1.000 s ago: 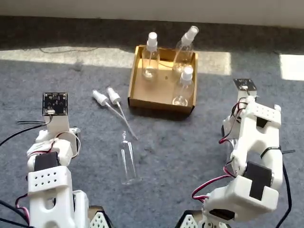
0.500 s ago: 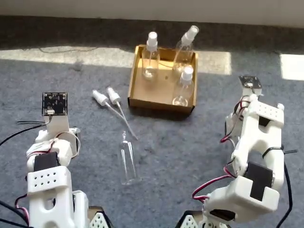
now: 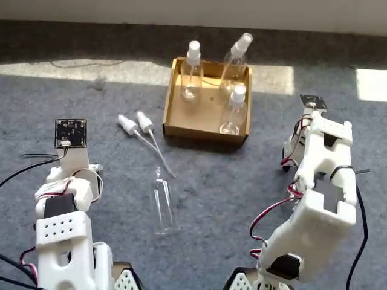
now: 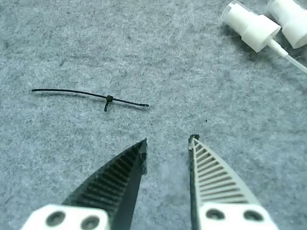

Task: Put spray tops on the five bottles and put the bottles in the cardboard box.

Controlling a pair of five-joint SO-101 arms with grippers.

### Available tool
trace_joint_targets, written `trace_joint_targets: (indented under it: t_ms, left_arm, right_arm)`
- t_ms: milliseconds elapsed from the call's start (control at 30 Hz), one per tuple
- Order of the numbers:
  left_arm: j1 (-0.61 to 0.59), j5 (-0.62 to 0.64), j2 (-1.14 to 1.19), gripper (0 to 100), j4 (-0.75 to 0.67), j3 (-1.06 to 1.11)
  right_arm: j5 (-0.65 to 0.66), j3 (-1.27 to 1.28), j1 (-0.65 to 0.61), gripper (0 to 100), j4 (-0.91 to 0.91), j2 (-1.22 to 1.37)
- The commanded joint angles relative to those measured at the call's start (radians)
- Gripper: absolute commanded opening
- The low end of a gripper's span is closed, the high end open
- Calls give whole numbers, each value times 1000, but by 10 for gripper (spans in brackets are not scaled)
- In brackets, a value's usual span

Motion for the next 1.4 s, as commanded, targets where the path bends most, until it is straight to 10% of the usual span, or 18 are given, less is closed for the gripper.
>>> trace_joint_targets:
  t_ms: [0, 567, 1367]
  left_arm:
    - [15, -6, -16, 144, 3, -7]
    - [15, -6, -13, 144, 3, -5]
    - [131, 55, 59, 143, 244, -410]
  right_arm:
    - [-61, -54, -12, 260, -1, -5]
    - [-149, -68, 22, 148, 82, -10]
    - [31, -929, -180, 4, 608, -62]
